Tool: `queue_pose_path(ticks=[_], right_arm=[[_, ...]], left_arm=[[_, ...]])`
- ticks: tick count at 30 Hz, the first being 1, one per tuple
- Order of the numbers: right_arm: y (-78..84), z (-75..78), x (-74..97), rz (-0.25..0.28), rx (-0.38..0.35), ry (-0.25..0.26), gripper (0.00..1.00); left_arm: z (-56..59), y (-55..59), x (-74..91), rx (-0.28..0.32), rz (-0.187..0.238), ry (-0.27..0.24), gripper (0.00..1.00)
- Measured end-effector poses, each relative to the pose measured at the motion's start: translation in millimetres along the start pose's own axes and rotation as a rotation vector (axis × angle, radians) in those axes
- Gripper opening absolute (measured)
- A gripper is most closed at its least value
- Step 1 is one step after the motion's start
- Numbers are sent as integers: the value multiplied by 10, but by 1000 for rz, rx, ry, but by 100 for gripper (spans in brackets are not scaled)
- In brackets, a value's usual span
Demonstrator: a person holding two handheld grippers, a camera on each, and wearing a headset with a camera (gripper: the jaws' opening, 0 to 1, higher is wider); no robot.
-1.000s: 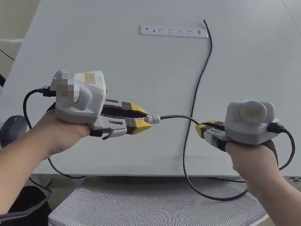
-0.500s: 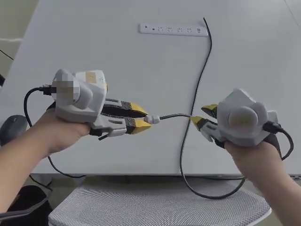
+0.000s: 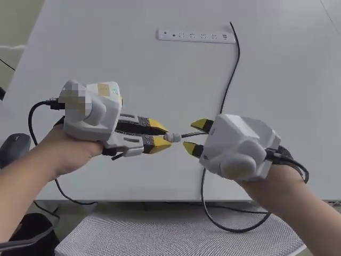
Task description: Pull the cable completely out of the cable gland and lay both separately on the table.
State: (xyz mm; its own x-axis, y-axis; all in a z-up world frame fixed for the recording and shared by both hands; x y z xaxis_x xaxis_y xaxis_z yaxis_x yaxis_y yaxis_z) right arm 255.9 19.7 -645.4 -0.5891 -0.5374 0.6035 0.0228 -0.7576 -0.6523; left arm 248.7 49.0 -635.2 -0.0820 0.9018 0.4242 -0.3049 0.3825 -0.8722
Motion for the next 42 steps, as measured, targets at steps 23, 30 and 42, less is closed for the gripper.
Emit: queue_pose_path(ticks=[23, 30, 42], right_arm=[[117, -8, -9, -3, -7, -19, 1], [276, 89, 17, -41, -75, 0, 1], [490, 157, -14, -89, -230, 6, 1]], left_arm=[[31, -67, -75, -13, 5, 16, 15], [35, -89, -65, -13, 20, 12, 15], [11, -85, -70, -17, 26, 3, 15]])
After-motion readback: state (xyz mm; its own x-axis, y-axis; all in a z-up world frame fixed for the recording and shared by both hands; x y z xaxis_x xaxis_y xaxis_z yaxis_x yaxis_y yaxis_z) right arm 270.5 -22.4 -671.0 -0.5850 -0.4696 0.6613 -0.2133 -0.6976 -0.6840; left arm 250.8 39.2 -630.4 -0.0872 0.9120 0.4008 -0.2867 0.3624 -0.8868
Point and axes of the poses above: the centre of the closed fingertips' face, and the gripper's own axes: x roughly backward along the fingers, z roughly to its right, y roughly out of its underside, the point moved 1 cm from there along x, roughly backward along the fingers, and after that the axes turned 6 degrees about y, right-handed, at the moved point
